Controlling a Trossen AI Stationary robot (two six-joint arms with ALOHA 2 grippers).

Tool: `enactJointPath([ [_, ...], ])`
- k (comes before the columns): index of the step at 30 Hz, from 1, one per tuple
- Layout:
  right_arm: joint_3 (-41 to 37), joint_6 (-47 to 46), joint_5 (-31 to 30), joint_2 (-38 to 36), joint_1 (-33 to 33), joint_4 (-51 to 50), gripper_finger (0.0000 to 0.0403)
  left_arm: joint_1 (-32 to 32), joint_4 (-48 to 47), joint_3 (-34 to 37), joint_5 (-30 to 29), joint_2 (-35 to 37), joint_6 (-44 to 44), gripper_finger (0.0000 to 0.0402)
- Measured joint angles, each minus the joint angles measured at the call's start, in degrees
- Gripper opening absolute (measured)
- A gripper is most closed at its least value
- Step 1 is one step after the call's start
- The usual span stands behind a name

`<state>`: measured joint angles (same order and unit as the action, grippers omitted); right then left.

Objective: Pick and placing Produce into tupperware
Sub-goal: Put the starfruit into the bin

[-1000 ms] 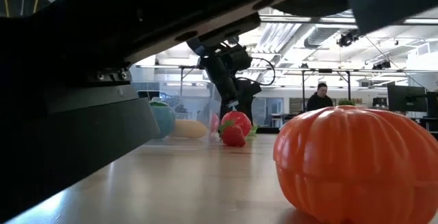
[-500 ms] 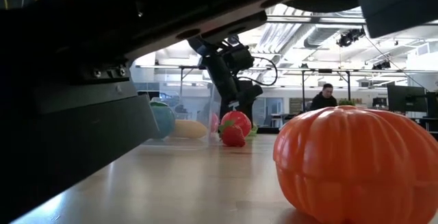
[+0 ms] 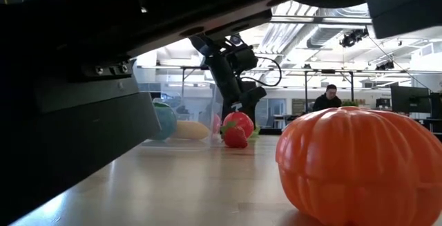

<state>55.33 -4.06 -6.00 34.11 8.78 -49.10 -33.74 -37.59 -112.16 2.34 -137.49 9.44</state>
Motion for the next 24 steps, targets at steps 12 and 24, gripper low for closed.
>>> enactJointPath([
  [12, 0.0, 0.0, 0.0, 0.0, 0.0, 0.0, 0.0, 0.0, 1.5, 0.0, 0.9, 0.0, 0.0, 0.0234],
  [24, 0.0, 0.0, 0.0, 0.0, 0.0, 0.0, 0.0, 0.0, 1.7, 0.0, 1.1, 0.0, 0.0, 0.0229],
])
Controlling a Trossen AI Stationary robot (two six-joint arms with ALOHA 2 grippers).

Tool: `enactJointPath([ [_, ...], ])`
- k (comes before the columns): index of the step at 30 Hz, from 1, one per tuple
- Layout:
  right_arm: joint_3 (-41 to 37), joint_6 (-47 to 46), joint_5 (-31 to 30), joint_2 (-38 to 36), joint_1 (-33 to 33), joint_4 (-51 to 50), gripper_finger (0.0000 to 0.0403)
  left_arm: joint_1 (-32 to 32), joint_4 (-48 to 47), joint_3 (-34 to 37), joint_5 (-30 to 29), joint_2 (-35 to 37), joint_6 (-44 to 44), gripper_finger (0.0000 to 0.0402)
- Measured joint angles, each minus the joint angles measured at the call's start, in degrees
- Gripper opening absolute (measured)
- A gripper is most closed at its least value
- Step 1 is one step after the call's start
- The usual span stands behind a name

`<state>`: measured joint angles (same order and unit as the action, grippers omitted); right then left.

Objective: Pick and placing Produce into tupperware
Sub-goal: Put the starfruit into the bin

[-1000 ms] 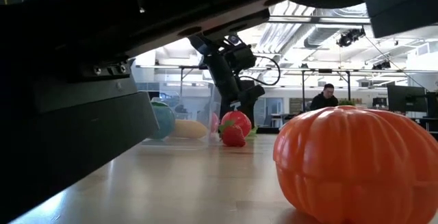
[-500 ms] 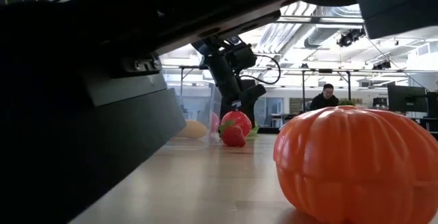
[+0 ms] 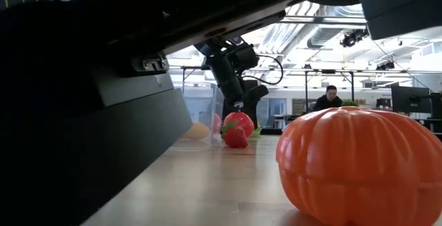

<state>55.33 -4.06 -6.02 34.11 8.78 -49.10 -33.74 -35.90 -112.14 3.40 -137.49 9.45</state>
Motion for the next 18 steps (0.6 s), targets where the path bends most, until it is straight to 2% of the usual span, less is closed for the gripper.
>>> enactJointPath([
  [18, 0.0, 0.0, 0.0, 0.0, 0.0, 0.0, 0.0, 0.0, 0.2, 0.0, -0.2, 0.0, -0.1, 0.0225],
])
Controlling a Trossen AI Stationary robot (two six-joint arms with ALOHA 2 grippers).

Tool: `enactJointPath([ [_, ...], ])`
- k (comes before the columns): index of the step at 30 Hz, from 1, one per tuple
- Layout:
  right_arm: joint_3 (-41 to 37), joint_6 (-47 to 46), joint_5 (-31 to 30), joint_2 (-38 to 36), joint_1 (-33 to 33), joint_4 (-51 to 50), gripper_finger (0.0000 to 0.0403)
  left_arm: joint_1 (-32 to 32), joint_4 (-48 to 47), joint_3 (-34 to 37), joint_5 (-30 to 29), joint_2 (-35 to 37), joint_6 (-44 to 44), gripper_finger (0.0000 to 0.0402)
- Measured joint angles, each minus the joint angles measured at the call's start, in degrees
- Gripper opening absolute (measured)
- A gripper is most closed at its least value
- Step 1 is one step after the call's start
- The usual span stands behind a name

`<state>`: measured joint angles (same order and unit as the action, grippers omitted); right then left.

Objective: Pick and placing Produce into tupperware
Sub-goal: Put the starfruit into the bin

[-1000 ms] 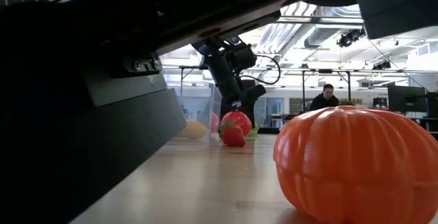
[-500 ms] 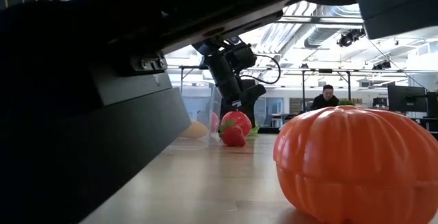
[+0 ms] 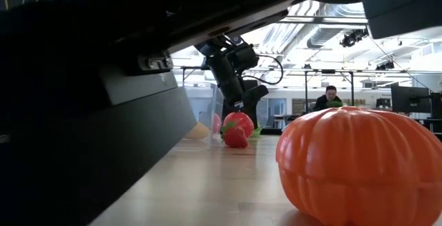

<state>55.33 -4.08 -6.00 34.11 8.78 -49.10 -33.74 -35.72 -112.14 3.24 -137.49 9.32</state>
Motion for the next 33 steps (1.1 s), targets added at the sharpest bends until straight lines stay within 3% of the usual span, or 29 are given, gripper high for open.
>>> enactJointPath([
  [14, 0.0, 0.0, 0.0, 0.0, 0.0, 0.0, 0.0, 0.0, 0.3, 0.0, 0.2, 0.0, -0.4, 0.0216],
  [24, 0.0, 0.0, 0.0, 0.0, 0.0, 0.0, 0.0, 0.0, -0.4, -0.3, 4.4, 0.0, -2.9, 0.0219],
  [33, 0.0, 0.0, 0.0, 0.0, 0.0, 0.0, 0.0, 0.0, -12.7, -12.5, 6.3, 0.0, -12.1, 0.022],
])
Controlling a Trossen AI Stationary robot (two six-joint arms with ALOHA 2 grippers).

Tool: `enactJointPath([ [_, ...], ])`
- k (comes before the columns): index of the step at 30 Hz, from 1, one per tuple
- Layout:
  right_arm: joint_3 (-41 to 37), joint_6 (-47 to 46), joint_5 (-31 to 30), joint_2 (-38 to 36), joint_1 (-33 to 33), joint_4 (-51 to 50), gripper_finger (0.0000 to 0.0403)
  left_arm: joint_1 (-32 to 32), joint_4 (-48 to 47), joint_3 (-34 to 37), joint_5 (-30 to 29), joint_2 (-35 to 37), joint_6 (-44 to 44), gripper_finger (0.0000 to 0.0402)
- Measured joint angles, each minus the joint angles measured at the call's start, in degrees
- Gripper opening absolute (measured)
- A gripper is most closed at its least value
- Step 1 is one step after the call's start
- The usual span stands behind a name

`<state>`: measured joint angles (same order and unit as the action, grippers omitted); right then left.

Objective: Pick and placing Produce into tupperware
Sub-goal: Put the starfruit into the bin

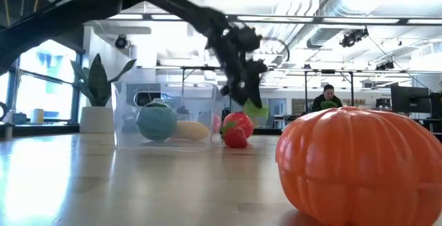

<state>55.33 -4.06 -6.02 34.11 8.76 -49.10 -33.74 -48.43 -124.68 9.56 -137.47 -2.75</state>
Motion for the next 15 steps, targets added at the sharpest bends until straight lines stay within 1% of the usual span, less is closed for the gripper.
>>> enactJointPath([
  [5, 0.0, 0.0, 0.0, 0.0, 0.0, 0.0, 0.0, 0.0, -13.6, -10.2, -0.6, 0.0, -9.4, 0.022],
  [7, 0.0, 0.0, 0.0, 0.0, 0.0, 0.0, 0.0, 0.0, -15.5, -9.0, 0.0, 2.4, -12.5, 0.022],
  [11, 0.0, 0.0, 0.0, 0.0, 0.0, 0.0, 0.0, 0.2, -24.7, -8.4, 2.1, 6.6, -19.2, 0.022],
  [15, 0.0, 0.0, 0.0, 0.0, 0.0, 0.0, 0.0, 2.1, -34.9, -8.5, 0.8, 10.1, -25.1, 0.022],
])
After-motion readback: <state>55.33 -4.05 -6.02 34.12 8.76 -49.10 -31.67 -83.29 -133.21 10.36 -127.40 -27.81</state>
